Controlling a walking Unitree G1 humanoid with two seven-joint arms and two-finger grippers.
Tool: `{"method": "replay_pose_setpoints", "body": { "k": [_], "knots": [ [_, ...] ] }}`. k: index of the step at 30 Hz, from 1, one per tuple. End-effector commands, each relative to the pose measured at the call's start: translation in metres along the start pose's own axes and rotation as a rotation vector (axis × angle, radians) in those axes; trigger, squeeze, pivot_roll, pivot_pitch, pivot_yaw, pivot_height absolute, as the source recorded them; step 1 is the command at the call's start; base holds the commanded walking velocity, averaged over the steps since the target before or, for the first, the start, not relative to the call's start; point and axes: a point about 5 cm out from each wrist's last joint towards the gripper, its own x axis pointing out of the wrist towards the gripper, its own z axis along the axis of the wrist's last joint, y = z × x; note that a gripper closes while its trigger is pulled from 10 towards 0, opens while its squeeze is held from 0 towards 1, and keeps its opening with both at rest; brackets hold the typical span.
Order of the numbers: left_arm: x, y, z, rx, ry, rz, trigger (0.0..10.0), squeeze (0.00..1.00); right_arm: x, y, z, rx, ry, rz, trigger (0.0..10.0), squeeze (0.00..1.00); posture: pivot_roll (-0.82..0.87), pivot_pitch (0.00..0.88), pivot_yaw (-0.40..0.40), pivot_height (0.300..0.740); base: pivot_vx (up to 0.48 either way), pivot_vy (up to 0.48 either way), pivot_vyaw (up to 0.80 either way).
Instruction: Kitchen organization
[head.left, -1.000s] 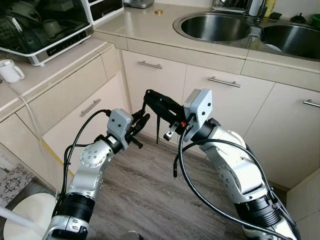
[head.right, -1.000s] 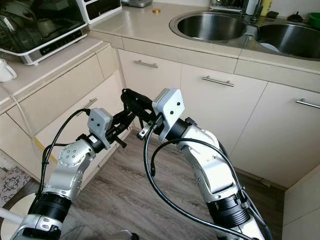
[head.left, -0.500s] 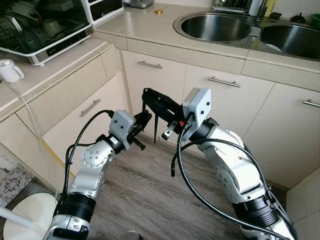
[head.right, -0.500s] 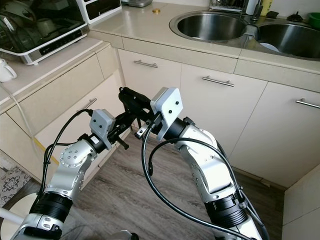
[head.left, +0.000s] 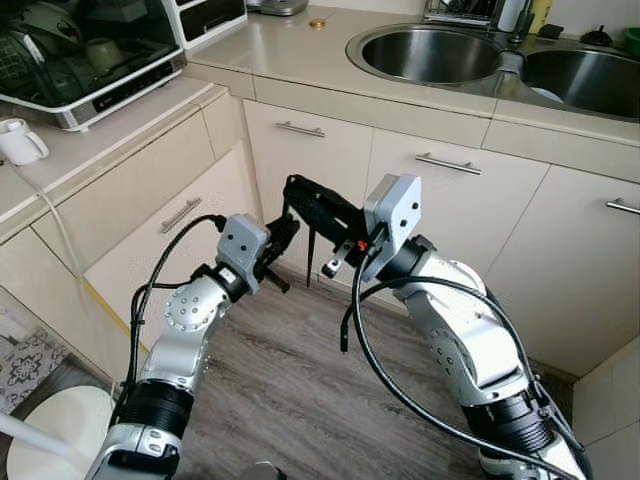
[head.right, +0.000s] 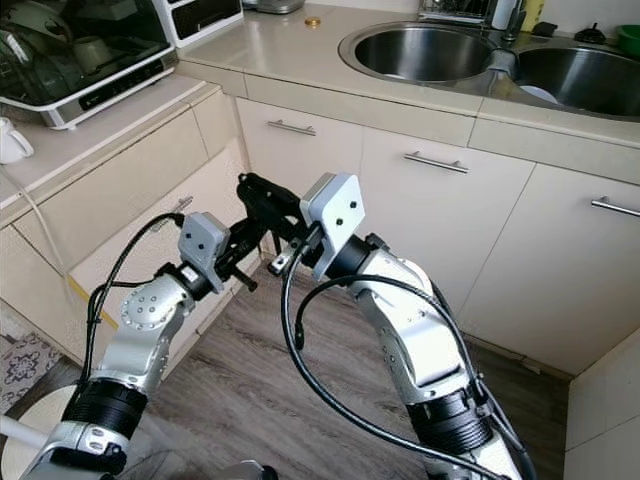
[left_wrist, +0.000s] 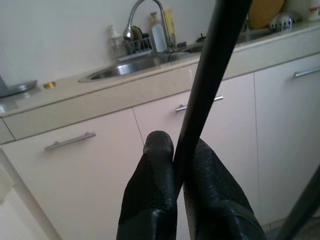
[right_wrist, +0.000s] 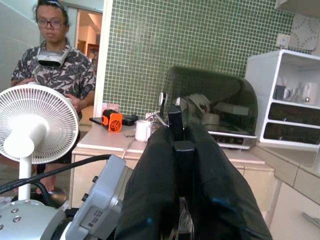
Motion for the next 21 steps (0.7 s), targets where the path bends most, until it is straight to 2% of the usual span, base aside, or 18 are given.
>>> {"method": "replay_pose_setpoints", "body": {
  "k": [1,5,13,18,21],
  "knots": [
    [-0.006,0.03,0.01,-0.035,-0.036,0.166,10.0,0.0,-0.004,0.001,0.0,0.003,0.002,0.014,10.0,0.0,0.0,0.012,0.021,0.74,0.0,0.0,0.0],
    [-0.005,0.036,0.016,-0.013,-0.052,0.174,10.0,0.0,-0.005,0.001,-0.001,0.003,0.005,0.013,10.0,0.0,0.0,0.01,0.021,0.74,0.0,0.0,0.0],
    [-0.01,0.063,0.046,0.099,-0.1,0.207,10.0,0.0,-0.006,0.003,-0.008,-0.007,0.037,0.025,10.0,0.0,0.0,0.008,0.02,0.74,0.0,0.0,0.0],
    [-0.012,0.064,0.052,0.113,-0.111,0.198,10.0,0.0,-0.008,0.0,-0.014,-0.022,0.069,0.014,10.0,0.0,0.01,0.004,0.02,0.74,0.0,0.0,0.0],
    [-0.014,0.06,0.046,0.112,-0.09,0.192,10.0,0.0,-0.01,-0.004,-0.02,-0.041,0.106,-0.004,10.0,0.0,0.01,0.004,0.02,0.74,0.0,0.0,0.0]
  ]
}}
